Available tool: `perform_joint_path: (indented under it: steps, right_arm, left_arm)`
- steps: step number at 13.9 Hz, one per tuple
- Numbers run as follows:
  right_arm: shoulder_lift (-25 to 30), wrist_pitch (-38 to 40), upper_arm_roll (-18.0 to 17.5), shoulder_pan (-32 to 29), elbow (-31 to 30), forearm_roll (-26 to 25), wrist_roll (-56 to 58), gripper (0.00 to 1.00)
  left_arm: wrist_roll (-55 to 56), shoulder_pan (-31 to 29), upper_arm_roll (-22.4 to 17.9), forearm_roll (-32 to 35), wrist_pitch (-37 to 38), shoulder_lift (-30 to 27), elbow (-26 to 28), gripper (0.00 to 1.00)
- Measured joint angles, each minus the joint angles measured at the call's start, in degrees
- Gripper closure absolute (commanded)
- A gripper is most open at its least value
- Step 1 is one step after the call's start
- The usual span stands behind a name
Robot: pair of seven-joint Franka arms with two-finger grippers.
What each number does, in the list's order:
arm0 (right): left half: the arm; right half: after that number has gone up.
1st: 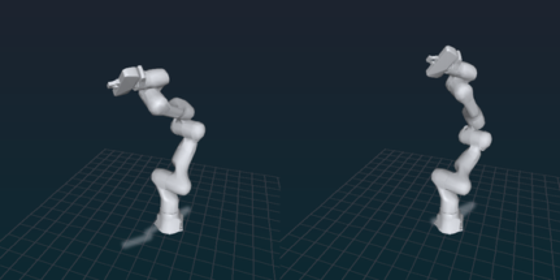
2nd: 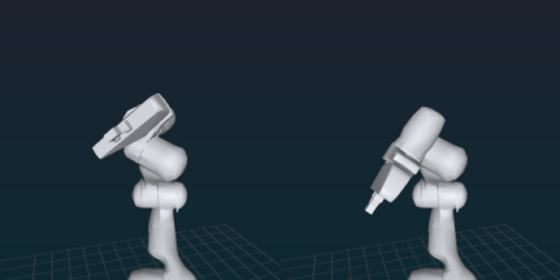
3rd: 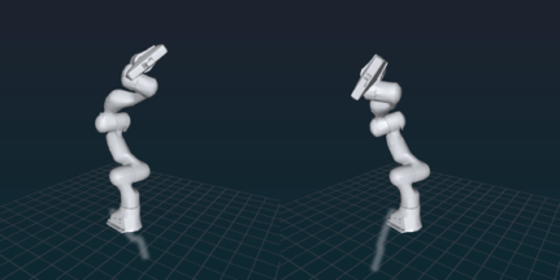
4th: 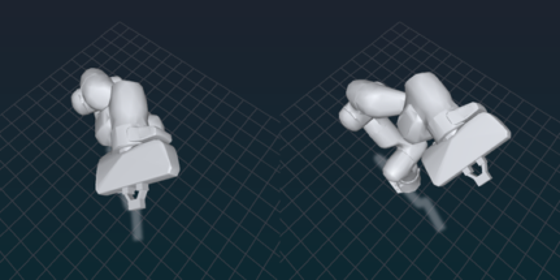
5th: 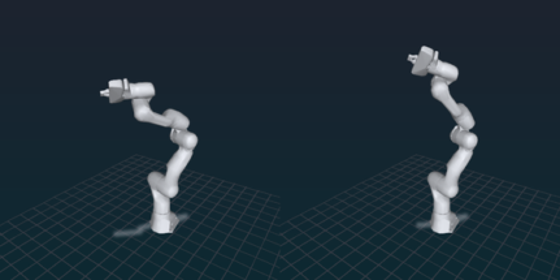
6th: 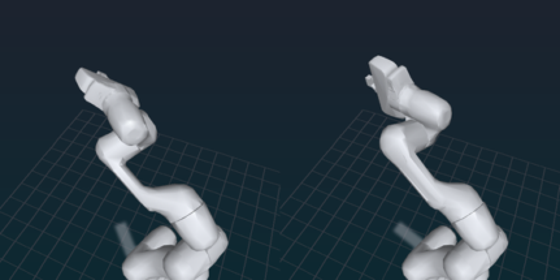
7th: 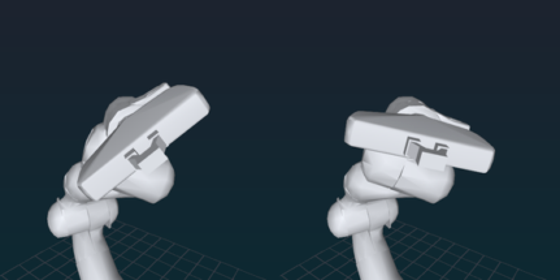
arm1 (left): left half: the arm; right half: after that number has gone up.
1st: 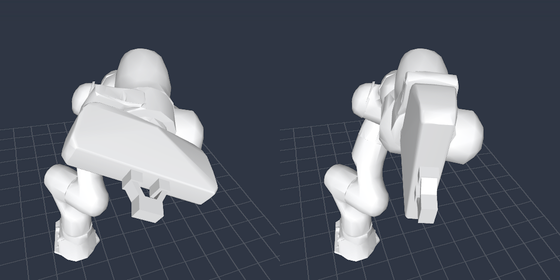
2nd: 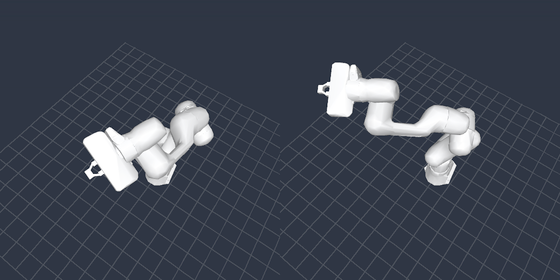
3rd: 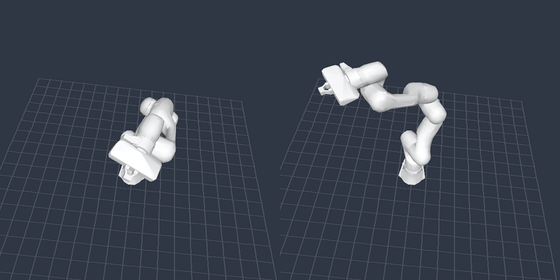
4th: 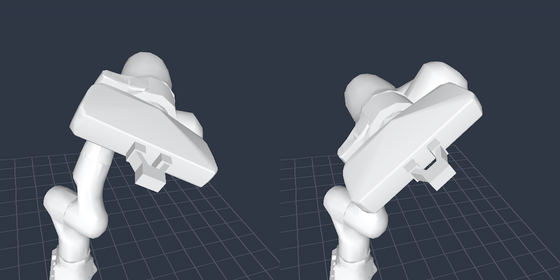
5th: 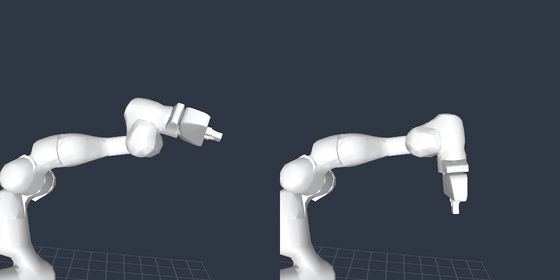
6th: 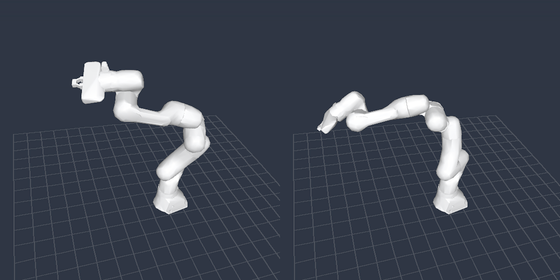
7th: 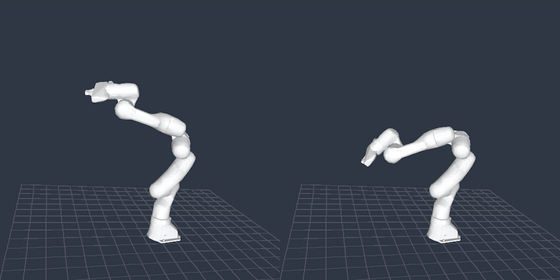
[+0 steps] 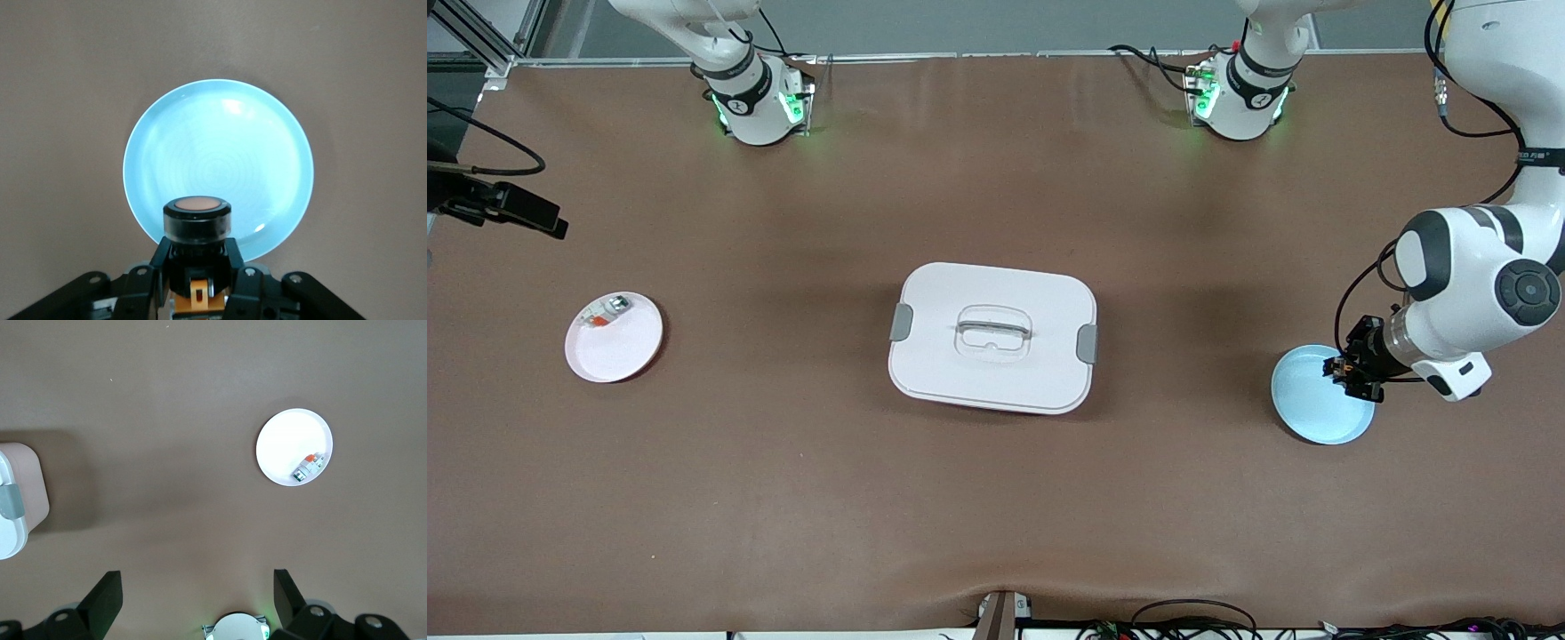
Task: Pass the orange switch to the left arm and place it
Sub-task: 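Lower the switch onto the light-blue plate and open the left gripper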
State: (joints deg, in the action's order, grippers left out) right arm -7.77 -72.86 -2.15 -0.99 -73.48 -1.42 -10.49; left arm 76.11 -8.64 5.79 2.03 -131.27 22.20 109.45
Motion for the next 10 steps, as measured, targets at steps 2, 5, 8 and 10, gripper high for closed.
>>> perform_joint_path:
  steps: [2,5,8,10]
  right_arm:
    - [0.01,0.09,0.00,0.05,-0.09,-0.03,0.00,0.00]
    - [0.01,0.06,-0.01,0.95,-0.40,-0.32,-0.69,0.00]
    - [0.01,0.05,-0.01,1.34,-0.46,-0.31,-3.88,0.00]
    - [0.03,0.05,0.01,1.37,-0.48,-0.26,-4.95,0.00]
  left_arm:
    - [0.54,-0.04,-0.05,0.00,-1.49,0.68,0.39,0.94]
    - [2.13,-0.05,-0.06,0.06,-4.44,2.05,1.08,0.94]
    - [2.73,-0.07,-0.19,0.08,-6.14,3.46,1.51,0.94]
    - [2.86,-0.17,-0.34,0.08,-6.41,3.96,1.67,0.94]
